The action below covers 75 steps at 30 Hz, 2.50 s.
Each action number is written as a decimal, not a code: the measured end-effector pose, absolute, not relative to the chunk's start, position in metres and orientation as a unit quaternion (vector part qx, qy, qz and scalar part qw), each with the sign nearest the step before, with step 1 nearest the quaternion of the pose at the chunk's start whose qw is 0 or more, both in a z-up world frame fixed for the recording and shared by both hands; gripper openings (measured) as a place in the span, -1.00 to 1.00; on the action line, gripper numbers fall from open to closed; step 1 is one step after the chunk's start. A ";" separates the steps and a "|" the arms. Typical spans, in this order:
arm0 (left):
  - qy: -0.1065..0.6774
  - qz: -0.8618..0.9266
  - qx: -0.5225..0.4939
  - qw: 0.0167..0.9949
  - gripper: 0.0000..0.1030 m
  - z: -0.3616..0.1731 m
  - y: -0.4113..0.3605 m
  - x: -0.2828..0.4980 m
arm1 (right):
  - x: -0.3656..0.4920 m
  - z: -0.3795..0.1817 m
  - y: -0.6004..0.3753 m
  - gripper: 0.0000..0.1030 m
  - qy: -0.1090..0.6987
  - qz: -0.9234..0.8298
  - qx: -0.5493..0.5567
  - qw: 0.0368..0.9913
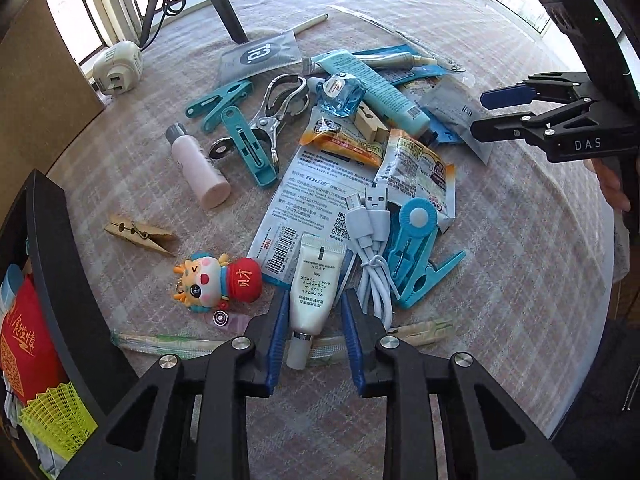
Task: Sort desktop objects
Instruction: 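Grasp small white cream tube with left gripper while right gripper grasps grey pouch, then carry white tube and grey pouch into the black tray and release both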
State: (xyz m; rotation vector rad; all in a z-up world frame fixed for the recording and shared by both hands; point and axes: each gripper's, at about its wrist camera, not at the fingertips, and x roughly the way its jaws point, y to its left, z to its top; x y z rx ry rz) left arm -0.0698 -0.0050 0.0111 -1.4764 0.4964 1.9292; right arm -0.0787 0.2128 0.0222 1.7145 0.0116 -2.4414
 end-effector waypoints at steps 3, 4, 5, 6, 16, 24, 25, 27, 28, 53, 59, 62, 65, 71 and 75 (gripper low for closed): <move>0.183 0.737 -0.562 0.328 -0.59 0.011 -0.006 -0.069 | -0.089 0.015 0.208 0.36 0.014 -0.809 0.583 0.078; 0.183 0.737 -0.561 0.328 -0.59 0.010 -0.006 -0.069 | -0.092 0.013 0.208 0.36 0.012 -0.806 0.587 0.079; 0.181 0.738 -0.561 0.329 -0.59 0.011 -0.008 -0.071 | -0.094 0.012 0.208 0.36 0.012 -0.804 0.589 0.078; 0.179 0.738 -0.561 0.328 -0.60 0.011 -0.009 -0.071 | -0.096 0.012 0.208 0.40 0.015 -0.803 0.591 0.075; 0.147 0.742 -0.562 0.334 -0.60 0.010 -0.018 -0.071 | -0.092 0.014 0.229 0.04 -0.013 -0.798 0.595 0.090; 0.130 0.761 -0.543 0.330 -0.60 0.029 -0.032 -0.059 | -0.075 0.025 0.256 -0.19 -0.095 -0.801 0.582 0.106; 0.128 0.764 -0.540 0.330 -0.60 0.033 -0.034 -0.058 | -0.072 0.028 0.257 -0.20 -0.094 -0.804 0.578 0.104; 0.124 0.771 -0.533 0.326 -0.60 0.042 -0.038 -0.055 | -0.066 0.036 0.258 -0.20 -0.090 -0.810 0.570 0.102; 0.119 0.773 -0.531 0.326 -0.60 0.047 -0.037 -0.052 | -0.063 0.040 0.259 -0.20 -0.089 -0.814 0.565 0.100; -0.004 0.888 -0.450 0.094 -0.60 0.144 -0.254 0.024 | -0.032 0.165 0.031 -0.20 -0.011 -0.836 0.463 0.294; -0.021 0.893 -0.445 0.066 -0.60 0.147 -0.311 0.039 | -0.011 0.162 -0.049 -0.20 0.015 -0.813 0.469 0.345; -0.024 0.890 -0.449 0.069 -0.60 0.142 -0.326 0.042 | -0.001 0.155 -0.080 -0.20 0.031 -0.807 0.472 0.354; -0.029 0.889 -0.449 0.080 -0.60 0.138 -0.332 0.042 | 0.003 0.148 -0.104 -0.20 0.042 -0.802 0.478 0.354; -0.024 0.891 -0.446 0.081 -0.44 0.135 -0.326 0.029 | 0.000 0.144 -0.134 0.18 0.075 -0.812 0.476 0.329; -0.030 0.894 -0.442 0.066 0.00 0.135 -0.328 0.025 | -0.003 0.144 -0.138 0.18 0.088 -0.818 0.476 0.311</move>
